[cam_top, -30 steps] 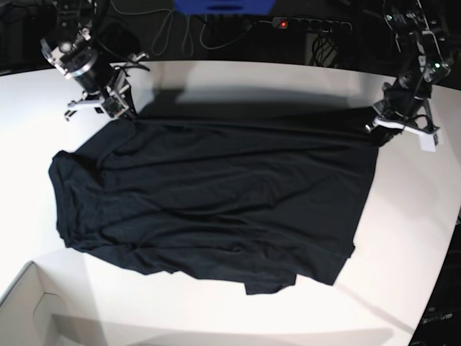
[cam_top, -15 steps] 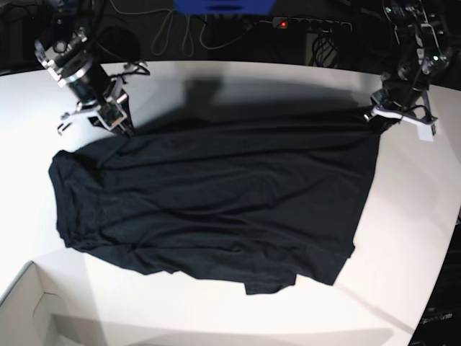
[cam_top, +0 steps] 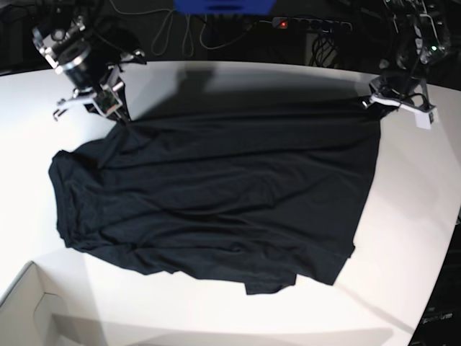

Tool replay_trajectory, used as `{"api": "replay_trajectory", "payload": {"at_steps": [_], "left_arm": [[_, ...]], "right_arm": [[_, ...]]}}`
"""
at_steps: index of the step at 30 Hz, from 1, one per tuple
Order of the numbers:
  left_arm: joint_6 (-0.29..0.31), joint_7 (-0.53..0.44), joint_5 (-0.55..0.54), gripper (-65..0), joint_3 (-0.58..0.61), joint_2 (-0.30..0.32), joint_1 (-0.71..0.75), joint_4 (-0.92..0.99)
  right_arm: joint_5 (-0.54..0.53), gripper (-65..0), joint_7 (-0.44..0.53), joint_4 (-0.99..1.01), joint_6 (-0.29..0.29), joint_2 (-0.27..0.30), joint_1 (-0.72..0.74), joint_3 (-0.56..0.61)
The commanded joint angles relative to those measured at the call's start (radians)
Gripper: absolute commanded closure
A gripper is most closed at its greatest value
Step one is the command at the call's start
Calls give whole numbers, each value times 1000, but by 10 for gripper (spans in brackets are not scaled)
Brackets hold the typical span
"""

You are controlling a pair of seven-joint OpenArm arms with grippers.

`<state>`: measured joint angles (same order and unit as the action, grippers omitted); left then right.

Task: Layout the t-shirt on the table in an organized manner, then fold the t-shirt properly
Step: 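Lift the held edge with both grippers and pull it away from the hem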

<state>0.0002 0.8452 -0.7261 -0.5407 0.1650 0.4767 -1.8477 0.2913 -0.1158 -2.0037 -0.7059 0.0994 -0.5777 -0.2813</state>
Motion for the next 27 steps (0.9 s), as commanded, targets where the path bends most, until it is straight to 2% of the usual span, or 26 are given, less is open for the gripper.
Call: {"api": "replay_trajectory", "payload": {"at_steps": [1,10,17,27], "left_arm": [[1,-14,-5,0,-6,11,0,-17],[1,-14,0,0,-5,11,0,-17],[2,-13,3,0,-5,12,1,-8],[2,-13,3,0,-5,40,23,-5]], "right_arm": [[-14,0,40,-18,8,7,-23,-19],[-14,0,78,-15,8,7,-127,-98],[-14,0,138,-13,8,7,-221,-111],[-14,0,150,-12,8,0,-262,-146]]}}
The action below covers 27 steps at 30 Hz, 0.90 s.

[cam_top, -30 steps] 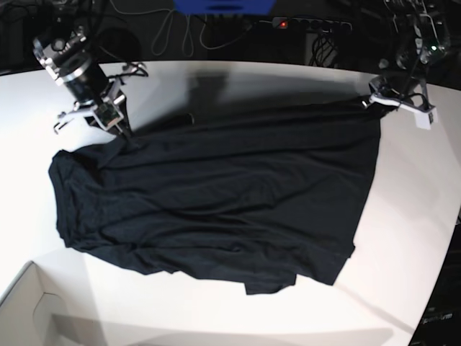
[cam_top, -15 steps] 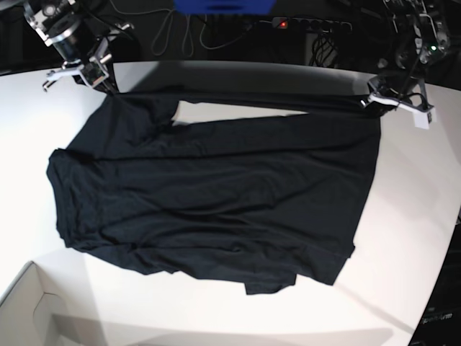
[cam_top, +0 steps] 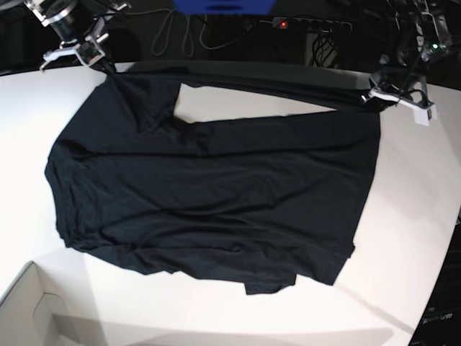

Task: Layout the t-shirt on the table in an organized manner, then fold the t-shirt properly
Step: 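Lift the held edge with both grippers and pull it away from the hem, then lower the held edge with both grippers to lay the shirt flat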

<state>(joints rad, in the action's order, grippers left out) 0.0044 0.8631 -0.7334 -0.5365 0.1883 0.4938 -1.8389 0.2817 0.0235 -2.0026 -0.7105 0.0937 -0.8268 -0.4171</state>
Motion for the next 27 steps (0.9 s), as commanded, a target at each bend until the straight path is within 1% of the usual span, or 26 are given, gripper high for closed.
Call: {"api": "replay_trajectory", "payload": {"at_steps": [1,7,9,14,19,21,22,23,27], "left_arm": [[-2,-31,11,0,-9,17,13,-14],[-2,-31,11,0,-9,17,22,-14],[-2,-31,11,0,-9,17,22,-14],[-2,-31,11,0,-9,17,18,-14],[-2,-31,11,0,-9,17,18,-14],[-2,-31,11,0,-9,17,18,-14],[-2,-31,11,0,-9,17,18,-14],[-2,-31,11,0,-9,17,18,-14],[-2,-31,11,0,-9,17,18,-14]], "right_arm": [[-5,0,11,-13,12,5,-13,-12],[-5,0,13,-17,12,5,-36,-12],[-5,0,26,-16,12,2,-36,-12],[-5,0,79,-13,12,-39,-24,-24],[-5,0,76,3,12,-70,68,-15],[0,0,69,22,12,-70,120,14],[0,0,51,38,12,-65,142,31],[0,-15,28,52,12,-61,163,45],[0,-115,-76,122,12,-27,261,96]]}}
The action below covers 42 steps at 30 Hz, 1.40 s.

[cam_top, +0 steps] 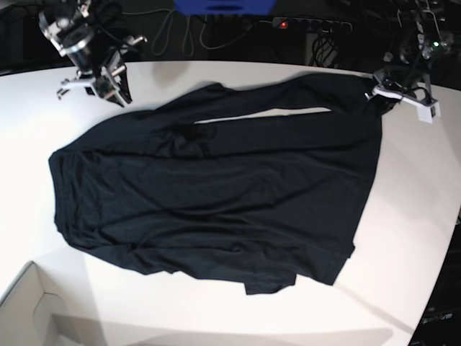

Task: Layout the t-shirt on the table in an organized manner, then fold the t-shirt properly
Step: 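Lower the held edge with both grippers to lay the shirt flat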

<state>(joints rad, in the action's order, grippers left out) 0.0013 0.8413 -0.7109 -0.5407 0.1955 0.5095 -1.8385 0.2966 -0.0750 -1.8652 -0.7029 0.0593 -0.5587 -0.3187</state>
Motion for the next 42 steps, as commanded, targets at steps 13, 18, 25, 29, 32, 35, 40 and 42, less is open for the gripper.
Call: {"api": "replay_trajectory", "payload": {"at_steps": [13,18,25,29,32,35,40,42], "left_arm": [[-1,-9,-11,0,-5,5,-1,-14],[-4,-9,-11,0,-5,5,-1,-14],[-4,-9,-11,0,-5,5,-1,-14],[-4,-9,-14,0,-5,5,-1,-14],[-5,-9,-19,0,-5,5,-1,-14],[-5,-9,-19,0,-5,6,-1,-16],[-5,-9,-19,0,-5,8,-1,-19],[-5,-9,-19,0,-5,8,-1,-20]], "right_arm": [[-15,-355,10,132,5,47,122,79],[-14,-355,8,198,5,47,188,86],[-14,-324,10,258,5,73,210,91],[-14,-152,2,266,5,96,199,91],[-14,0,1,260,5,107,174,85],[-14,0,8,243,5,115,139,83],[-14,0,10,151,5,136,55,76],[-14,0,10,124,5,138,29,76]]}}
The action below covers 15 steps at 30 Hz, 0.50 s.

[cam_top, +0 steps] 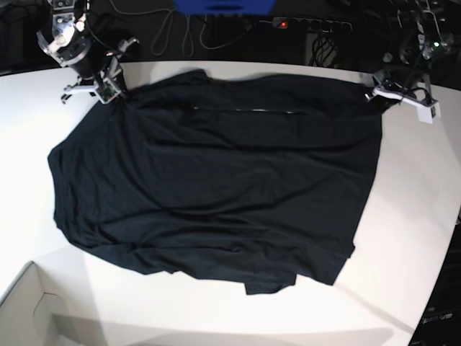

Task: Layout the t-shirt on the table in an organized manner, then fold the t-shirt properly
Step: 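Lower the held edge with both grippers to lay the shirt flat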

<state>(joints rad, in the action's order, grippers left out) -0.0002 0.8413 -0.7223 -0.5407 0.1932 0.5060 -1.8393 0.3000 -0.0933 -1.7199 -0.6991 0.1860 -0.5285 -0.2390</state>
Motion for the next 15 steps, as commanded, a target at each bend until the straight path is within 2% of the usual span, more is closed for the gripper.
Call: {"api": "replay_trajectory", "payload": {"at_steps": [1,6,15], "left_arm": [[-4,-9,-7,0,-5,10,3,-20],[-2,-9,-9,0,-5,10,3,-20],[1,-9,-9,0,-5,10,6,-24]], "right_arm": [[-17,0,28,-33,1,11,-12,-4],[-17,0,28,-65,1,13,-55,-9],[-17,0,19,-58,1,13,-49,-55]]}}
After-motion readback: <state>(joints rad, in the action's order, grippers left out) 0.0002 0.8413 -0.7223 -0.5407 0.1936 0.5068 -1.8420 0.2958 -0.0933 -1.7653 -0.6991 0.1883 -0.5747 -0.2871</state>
